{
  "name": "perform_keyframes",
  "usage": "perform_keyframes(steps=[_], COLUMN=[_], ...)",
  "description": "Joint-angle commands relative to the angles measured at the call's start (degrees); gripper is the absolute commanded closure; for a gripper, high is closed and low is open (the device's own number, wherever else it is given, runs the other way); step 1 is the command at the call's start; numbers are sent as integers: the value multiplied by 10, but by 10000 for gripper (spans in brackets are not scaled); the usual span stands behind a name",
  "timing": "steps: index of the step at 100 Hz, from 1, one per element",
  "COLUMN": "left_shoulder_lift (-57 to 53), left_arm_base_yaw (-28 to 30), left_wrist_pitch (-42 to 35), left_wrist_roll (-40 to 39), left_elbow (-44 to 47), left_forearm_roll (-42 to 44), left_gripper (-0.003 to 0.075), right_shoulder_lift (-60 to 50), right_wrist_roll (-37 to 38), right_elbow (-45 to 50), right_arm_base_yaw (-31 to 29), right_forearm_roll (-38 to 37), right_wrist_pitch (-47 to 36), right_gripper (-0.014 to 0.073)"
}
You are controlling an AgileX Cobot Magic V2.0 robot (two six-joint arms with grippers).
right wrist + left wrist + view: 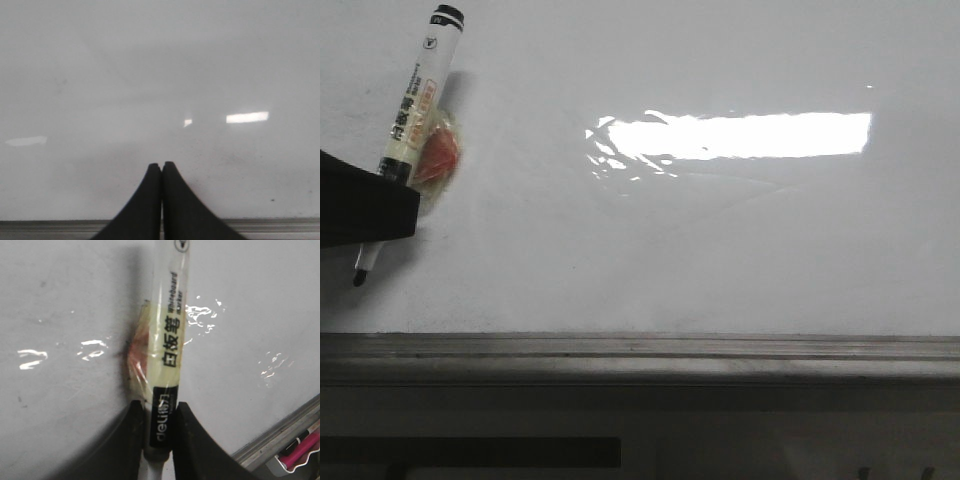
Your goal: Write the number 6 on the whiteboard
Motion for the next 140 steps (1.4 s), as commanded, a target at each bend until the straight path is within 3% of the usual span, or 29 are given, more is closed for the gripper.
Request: perform_keyframes(steps=[1,20,40,59,69,77,84,93,117,140], left_shoulder_lift=[-1,-8,-33,-44,-42,-41,-41,-41,-41,-41], left_arm_base_yaw=[-1,-5,-5,-13,-44,-68,-80,-84,-84,-84], left_wrist_pitch=[-36,-12,109,94,94,81,62,53,49,47], left_wrist_roll=[0,0,0,0,0,0,0,0,0,0], left_elbow=[-16,-21,-62,-71,-71,-71,-71,-71,-71,-71], left_forearm_roll=[-6,11,168,263,347,412,437,446,446,446], left_gripper=[739,739,739,739,739,739,739,739,739,739], right_shoulder_lift=[10,25,84,156,196,228,258,287,366,442], right_wrist_roll=[-1,-25,-62,-64,-65,-72,-77,-79,-79,-79], right_elbow=[-26,-47,-77,-113,-139,-160,-185,-212,-271,-315], right_arm_base_yaw=[19,135,245,309,339,368,399,436,510,516], right_forearm_roll=[4,4,18,18,18,18,18,18,18,28], right_wrist_pitch=[-49,-22,4,-53,-62,-66,-66,-68,-121,-147], right_gripper=[657,657,657,653,577,442,314,224,217,217])
